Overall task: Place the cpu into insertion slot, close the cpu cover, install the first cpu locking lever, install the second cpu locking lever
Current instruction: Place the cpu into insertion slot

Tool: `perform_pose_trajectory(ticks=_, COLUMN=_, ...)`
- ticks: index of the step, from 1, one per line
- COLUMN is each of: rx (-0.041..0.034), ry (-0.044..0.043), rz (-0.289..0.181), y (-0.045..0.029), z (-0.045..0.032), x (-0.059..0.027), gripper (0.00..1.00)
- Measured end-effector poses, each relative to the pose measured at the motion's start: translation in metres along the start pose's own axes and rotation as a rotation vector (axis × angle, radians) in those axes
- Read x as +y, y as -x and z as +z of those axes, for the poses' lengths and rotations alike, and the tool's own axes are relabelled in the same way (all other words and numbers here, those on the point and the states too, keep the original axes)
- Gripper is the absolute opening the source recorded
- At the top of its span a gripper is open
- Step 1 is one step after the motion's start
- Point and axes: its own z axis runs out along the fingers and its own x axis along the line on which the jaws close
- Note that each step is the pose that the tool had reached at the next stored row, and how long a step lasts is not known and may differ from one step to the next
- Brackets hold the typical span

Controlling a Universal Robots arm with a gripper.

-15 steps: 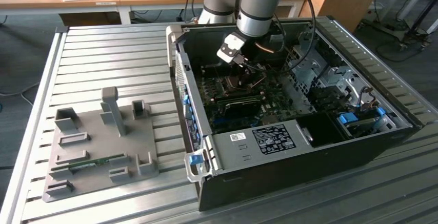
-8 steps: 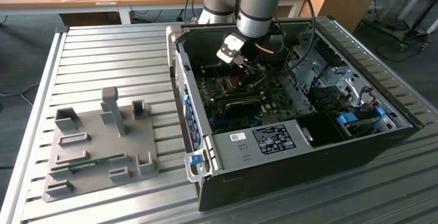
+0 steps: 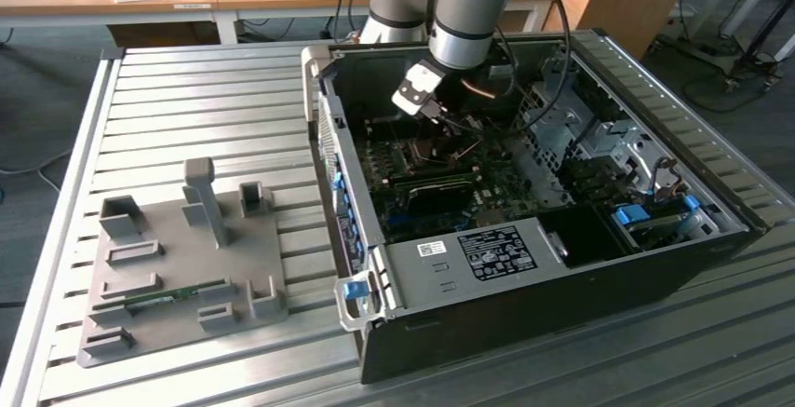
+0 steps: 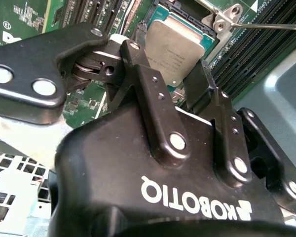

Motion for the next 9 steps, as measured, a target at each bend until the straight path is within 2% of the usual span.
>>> perform_pose_trajectory(ticks=6, rx=-0.0001, ry=0.001, rz=0.005, y=0.0, z=0.0002, x=-0.0001, gripper=0.54)
perform_pose_trajectory(ticks=9, rx=0.0004, ry=0.0107, rz=0.005, y=-0.0001, z=0.0007, x=-0.0004, gripper=0.54)
